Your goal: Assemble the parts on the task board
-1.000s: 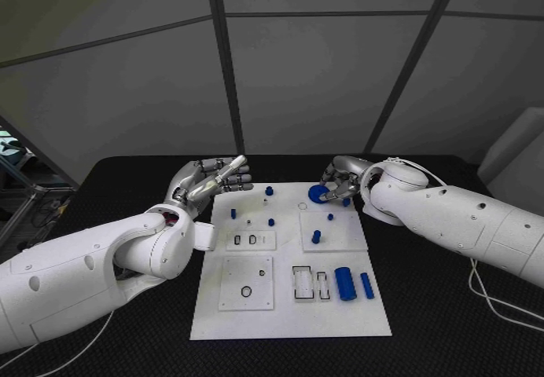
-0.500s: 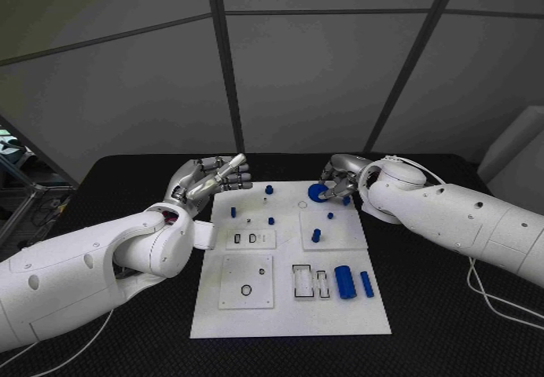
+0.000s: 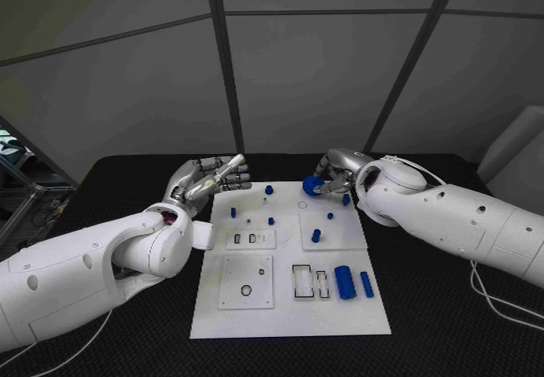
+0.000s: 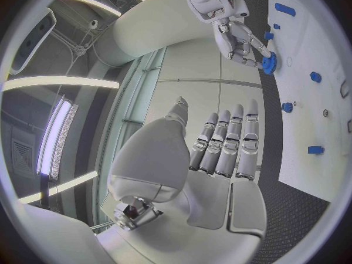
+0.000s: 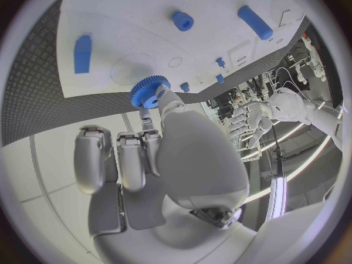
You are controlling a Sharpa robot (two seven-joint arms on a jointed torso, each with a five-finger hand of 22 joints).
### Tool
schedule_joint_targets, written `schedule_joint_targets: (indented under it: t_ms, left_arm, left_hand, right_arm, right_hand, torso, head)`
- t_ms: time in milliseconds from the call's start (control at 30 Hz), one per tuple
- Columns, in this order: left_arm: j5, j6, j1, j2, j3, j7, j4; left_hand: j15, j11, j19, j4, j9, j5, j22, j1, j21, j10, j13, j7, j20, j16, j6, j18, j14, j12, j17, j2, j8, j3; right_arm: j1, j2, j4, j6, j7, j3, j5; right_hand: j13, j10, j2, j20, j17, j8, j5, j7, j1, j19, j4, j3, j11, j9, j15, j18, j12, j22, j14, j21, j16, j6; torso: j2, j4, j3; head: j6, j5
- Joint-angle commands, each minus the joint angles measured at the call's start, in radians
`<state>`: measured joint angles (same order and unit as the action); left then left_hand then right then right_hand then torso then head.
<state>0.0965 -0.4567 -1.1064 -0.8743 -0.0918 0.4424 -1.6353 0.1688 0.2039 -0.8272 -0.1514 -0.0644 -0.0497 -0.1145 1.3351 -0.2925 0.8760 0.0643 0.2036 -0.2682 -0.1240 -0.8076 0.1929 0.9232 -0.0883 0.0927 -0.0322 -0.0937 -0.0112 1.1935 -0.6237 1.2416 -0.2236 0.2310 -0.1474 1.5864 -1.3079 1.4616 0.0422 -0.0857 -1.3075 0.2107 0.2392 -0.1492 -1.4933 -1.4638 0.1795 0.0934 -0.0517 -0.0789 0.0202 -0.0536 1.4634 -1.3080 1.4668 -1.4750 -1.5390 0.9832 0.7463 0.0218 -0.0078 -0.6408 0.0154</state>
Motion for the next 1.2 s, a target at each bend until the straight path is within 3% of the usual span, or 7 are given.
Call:
schedule_joint_targets:
  t_ms: [33,233,533,600,800,1100,1200]
  left_arm:
    - [0.007,0.014,-0.002,-0.001,-0.001,0.003,0.001]
    - [0.007,0.012,-0.002,0.000,-0.001,0.005,0.001]
    - [0.007,0.018,-0.002,0.002,-0.001,0.016,0.006]
    - [0.007,0.019,-0.002,0.003,-0.001,0.020,0.007]
    - [0.007,0.017,-0.002,0.004,-0.001,0.024,0.008]
    - [0.007,0.012,-0.002,0.005,-0.002,0.027,0.008]
    - [0.007,0.015,-0.002,0.005,-0.003,0.025,0.010]
  left_hand:
    - [0.001,0.006,-0.005,0.004,0.000,0.002,0.001,0.004,0.003,0.003,-0.001,0.045,-0.003,0.004,0.003,-0.012,0.001,0.006,-0.001,-0.005,0.004,-0.001]
    - [0.001,0.006,-0.004,0.006,0.000,0.002,0.002,0.006,0.005,0.003,-0.001,0.046,-0.004,0.006,0.001,-0.013,0.000,0.007,-0.001,-0.008,0.004,-0.002]
    - [0.003,0.007,0.003,0.005,0.000,0.002,0.005,0.003,0.010,0.005,0.000,0.046,-0.005,0.011,-0.003,-0.014,-0.002,0.009,-0.001,-0.007,0.006,0.001]
    - [0.003,0.007,0.005,0.005,0.000,0.002,0.006,0.002,0.011,0.006,0.000,0.046,-0.005,0.012,-0.004,-0.014,-0.003,0.009,-0.002,-0.007,0.007,0.003]
    - [0.004,0.007,0.006,0.004,0.000,0.002,0.007,0.000,0.012,0.006,0.000,0.046,-0.005,0.013,-0.004,-0.014,-0.003,0.009,-0.002,-0.007,0.007,0.004]
    - [0.004,0.007,0.007,0.004,0.000,0.002,0.008,-0.002,0.013,0.007,0.000,0.046,-0.005,0.014,-0.005,-0.014,-0.003,0.010,-0.002,-0.006,0.008,0.005]
    - [0.004,0.007,0.007,0.004,0.000,0.002,0.008,-0.002,0.013,0.007,0.000,0.046,-0.005,0.014,-0.005,-0.014,-0.003,0.010,-0.002,-0.006,0.008,0.005]
  right_arm:
    - [0.002,-0.005,0.044,-0.102,-0.007,-0.001,0.083]
    - [0.002,0.014,0.094,-0.117,0.007,-0.001,0.141]
    - [0.002,0.095,0.078,-0.109,0.021,0.005,0.187]
    - [0.002,0.113,0.071,-0.104,0.022,0.026,0.192]
    - [0.002,0.153,0.043,-0.086,0.023,0.054,0.195]
    - [0.000,0.188,0.009,-0.060,0.035,0.068,0.196]
    - [0.000,0.195,-0.001,-0.055,0.034,0.073,0.196]
  right_hand:
    - [-0.108,0.017,-0.005,0.008,-0.197,-0.008,0.000,0.018,-0.002,-0.014,-0.002,0.008,0.005,-0.004,0.010,0.011,0.006,-0.050,0.091,-0.006,-0.006,0.029]
    - [-0.110,0.018,0.002,0.010,-0.198,-0.019,-0.025,0.018,0.008,-0.015,-0.007,0.023,0.005,-0.002,0.011,0.012,0.006,-0.054,0.091,-0.008,-0.007,0.035]
    - [-0.104,0.014,0.007,0.010,-0.194,-0.025,-0.035,0.018,0.014,-0.014,-0.009,0.031,0.005,-0.001,0.011,0.011,0.000,-0.053,0.090,-0.008,-0.005,0.038]
    - [-0.103,0.013,0.008,0.010,-0.194,-0.027,-0.036,0.017,0.016,-0.014,-0.009,0.032,0.005,-0.001,0.011,0.011,-0.001,-0.053,0.090,-0.008,-0.005,0.037]
    - [-0.101,0.012,0.011,0.010,-0.193,-0.031,-0.037,0.016,0.019,-0.014,-0.010,0.034,0.004,0.000,0.010,0.011,-0.003,-0.053,0.090,-0.007,-0.005,0.036]
    - [-0.099,0.010,0.012,0.009,-0.192,-0.033,-0.037,0.016,0.020,-0.013,-0.011,0.036,0.004,0.001,0.010,0.011,-0.004,-0.052,0.089,-0.007,-0.004,0.035]
    - [-0.099,0.010,0.013,0.009,-0.191,-0.035,-0.036,0.015,0.021,-0.013,-0.011,0.037,0.003,0.001,0.009,0.011,-0.005,-0.051,0.089,-0.007,-0.004,0.034]
  torso:
    - [-0.001,-0.0015,0.0001]
    - [0.000,0.0001,-0.0015]
    - [0.001,0.0039,-0.0030]
    - [0.002,0.0033,-0.0023]
    - [0.002,0.0012,-0.0015]
    - [0.002,-0.0014,-0.0006]
    - [0.003,0.0017,-0.0005]
  head:
    - [0.004,0.002]
    - [0.006,0.001]
    - [0.005,-0.002]
    - [0.004,-0.005]
    - [0.002,-0.008]
    - [-0.001,-0.016]
    - [-0.002,-0.014]
